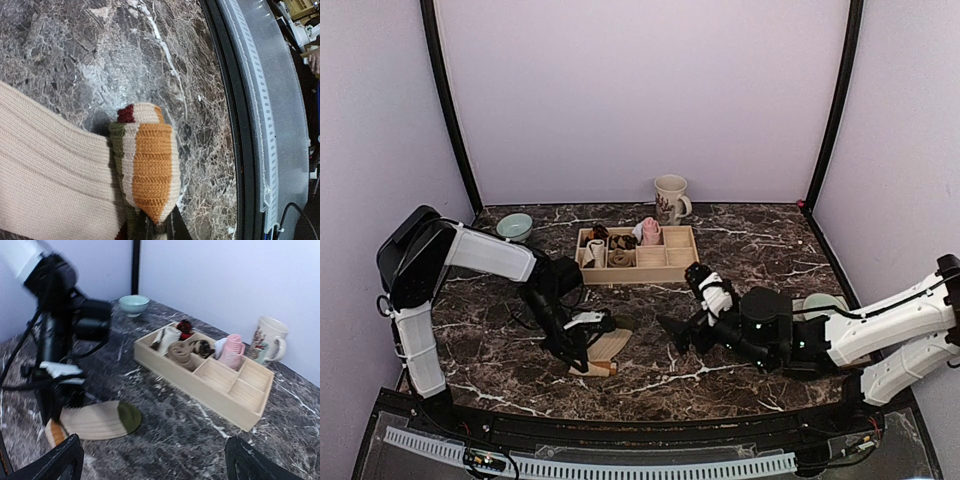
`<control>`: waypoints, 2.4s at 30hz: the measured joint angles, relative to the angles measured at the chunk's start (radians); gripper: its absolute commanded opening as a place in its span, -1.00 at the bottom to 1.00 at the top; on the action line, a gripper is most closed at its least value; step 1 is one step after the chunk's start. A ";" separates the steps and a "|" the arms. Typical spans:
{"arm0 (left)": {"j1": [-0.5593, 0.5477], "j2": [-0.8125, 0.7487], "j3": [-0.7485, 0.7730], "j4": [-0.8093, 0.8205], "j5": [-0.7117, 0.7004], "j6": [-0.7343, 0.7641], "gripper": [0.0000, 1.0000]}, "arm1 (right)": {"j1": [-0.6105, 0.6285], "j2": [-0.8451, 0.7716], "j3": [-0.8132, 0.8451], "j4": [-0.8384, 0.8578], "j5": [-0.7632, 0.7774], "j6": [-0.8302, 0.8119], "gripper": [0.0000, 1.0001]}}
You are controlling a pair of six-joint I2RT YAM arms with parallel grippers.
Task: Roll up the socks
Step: Roll the sock at the center of the board.
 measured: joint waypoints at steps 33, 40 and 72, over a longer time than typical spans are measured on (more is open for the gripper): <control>0.053 0.108 0.076 -0.143 0.082 0.056 -1.00 | 0.188 0.780 0.490 -0.040 -0.267 -0.532 -0.06; 0.053 0.108 0.076 -0.151 0.077 0.061 -0.97 | 0.176 0.798 0.504 -0.016 -0.272 -0.535 -0.39; 0.238 -0.365 -0.206 0.022 -0.250 0.036 0.41 | 0.120 0.825 0.524 0.005 -0.407 -0.290 -1.00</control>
